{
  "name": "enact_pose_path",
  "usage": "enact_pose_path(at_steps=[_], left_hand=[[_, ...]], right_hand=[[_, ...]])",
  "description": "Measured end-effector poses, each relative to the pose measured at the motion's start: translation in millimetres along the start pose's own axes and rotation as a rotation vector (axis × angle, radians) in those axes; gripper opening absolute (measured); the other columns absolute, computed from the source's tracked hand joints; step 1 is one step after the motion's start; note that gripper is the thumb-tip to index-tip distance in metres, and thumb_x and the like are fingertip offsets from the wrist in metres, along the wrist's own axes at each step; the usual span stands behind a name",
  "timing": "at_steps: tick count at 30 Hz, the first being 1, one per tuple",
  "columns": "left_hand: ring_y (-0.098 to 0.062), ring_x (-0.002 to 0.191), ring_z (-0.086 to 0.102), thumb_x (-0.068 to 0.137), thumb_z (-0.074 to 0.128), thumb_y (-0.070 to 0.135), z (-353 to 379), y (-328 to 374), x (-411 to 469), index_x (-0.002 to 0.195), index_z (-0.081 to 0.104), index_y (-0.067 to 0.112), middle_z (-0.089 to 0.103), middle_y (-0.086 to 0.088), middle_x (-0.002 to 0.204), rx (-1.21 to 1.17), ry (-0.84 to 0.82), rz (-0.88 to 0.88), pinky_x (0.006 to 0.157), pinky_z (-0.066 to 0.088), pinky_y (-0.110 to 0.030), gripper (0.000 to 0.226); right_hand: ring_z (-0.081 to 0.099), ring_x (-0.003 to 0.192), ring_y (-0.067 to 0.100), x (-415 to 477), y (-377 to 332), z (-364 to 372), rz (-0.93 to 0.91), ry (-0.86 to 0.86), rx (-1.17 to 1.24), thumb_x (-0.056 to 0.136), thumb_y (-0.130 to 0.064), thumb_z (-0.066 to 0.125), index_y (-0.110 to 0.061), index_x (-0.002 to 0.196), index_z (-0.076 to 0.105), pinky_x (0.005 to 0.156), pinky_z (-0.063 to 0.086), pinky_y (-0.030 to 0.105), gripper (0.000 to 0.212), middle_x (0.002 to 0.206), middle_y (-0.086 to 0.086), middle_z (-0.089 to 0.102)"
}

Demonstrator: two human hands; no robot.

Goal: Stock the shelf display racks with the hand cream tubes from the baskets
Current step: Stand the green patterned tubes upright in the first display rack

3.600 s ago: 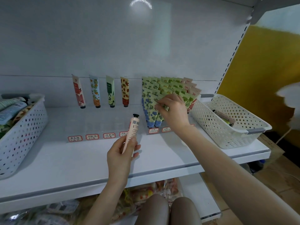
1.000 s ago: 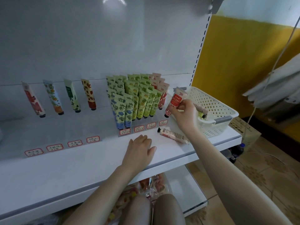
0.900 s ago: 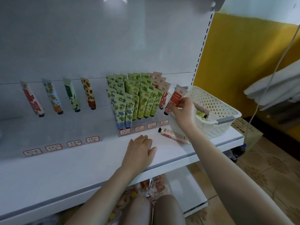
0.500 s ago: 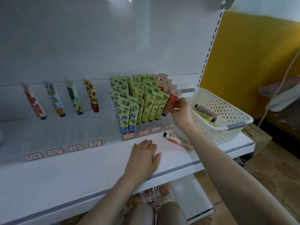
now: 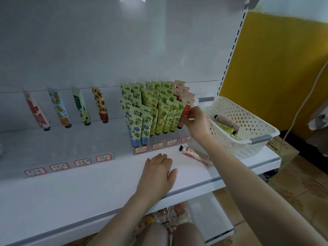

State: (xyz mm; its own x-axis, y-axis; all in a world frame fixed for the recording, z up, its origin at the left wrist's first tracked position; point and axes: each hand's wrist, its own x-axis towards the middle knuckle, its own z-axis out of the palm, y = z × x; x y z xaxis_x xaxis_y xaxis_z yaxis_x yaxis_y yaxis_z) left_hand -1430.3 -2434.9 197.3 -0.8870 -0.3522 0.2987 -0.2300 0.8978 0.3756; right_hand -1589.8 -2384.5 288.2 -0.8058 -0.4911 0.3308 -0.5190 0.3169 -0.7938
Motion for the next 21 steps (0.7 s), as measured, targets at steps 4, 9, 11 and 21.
enact_pose_path(at_steps=[4, 9, 11, 21], left_hand=[[-0.025, 0.086, 0.056, 0.082, 0.029, 0.042, 0.7, 0.2, -1.2, 0.084, 0.063, 0.008, 0.061, -0.005, 0.088, -0.004, 0.03, 0.003, 0.077, 0.041, -0.037, 0.048], [-0.022, 0.081, 0.06, 0.081, 0.036, 0.039, -1.6, 2.7, -2.1, 0.077, 0.065, 0.011, 0.064, -0.002, 0.083, 0.005, 0.037, -0.016, 0.073, 0.048, -0.037, 0.04], [-0.02, 0.076, 0.062, 0.08, 0.039, 0.038, -3.6, 3.6, -2.1, 0.073, 0.065, 0.014, 0.064, 0.0, 0.079, 0.003, 0.023, -0.029, 0.069, 0.051, -0.035, 0.035], [-0.025, 0.087, 0.058, 0.082, 0.029, 0.042, -4.5, 3.8, -2.0, 0.084, 0.065, 0.008, 0.063, -0.006, 0.089, -0.015, 0.017, 0.0, 0.079, 0.044, -0.038, 0.05]], right_hand=[[0.052, 0.085, 0.017, -1.3, 5.4, 1.9, 0.015, 0.024, 0.005, 0.089, -0.007, 0.057, 0.003, 0.105, 0.053, 0.073, 0.042, 0.029, 0.019, 0.1, 0.013, 0.062], [0.055, 0.084, 0.022, -0.7, 8.5, 5.9, 0.034, 0.008, -0.045, 0.088, -0.006, 0.057, 0.003, 0.104, 0.054, 0.072, 0.044, 0.033, 0.019, 0.099, 0.015, 0.063], [0.057, 0.089, 0.028, 1.1, 6.7, 5.2, 0.033, -0.004, -0.078, 0.087, -0.007, 0.058, 0.003, 0.103, 0.054, 0.075, 0.045, 0.037, 0.02, 0.099, 0.015, 0.062], [0.056, 0.088, 0.019, -3.7, 0.3, 0.1, 0.042, -0.063, -0.031, 0.089, -0.006, 0.056, 0.001, 0.113, 0.052, 0.072, 0.041, 0.027, 0.025, 0.108, 0.014, 0.064]])
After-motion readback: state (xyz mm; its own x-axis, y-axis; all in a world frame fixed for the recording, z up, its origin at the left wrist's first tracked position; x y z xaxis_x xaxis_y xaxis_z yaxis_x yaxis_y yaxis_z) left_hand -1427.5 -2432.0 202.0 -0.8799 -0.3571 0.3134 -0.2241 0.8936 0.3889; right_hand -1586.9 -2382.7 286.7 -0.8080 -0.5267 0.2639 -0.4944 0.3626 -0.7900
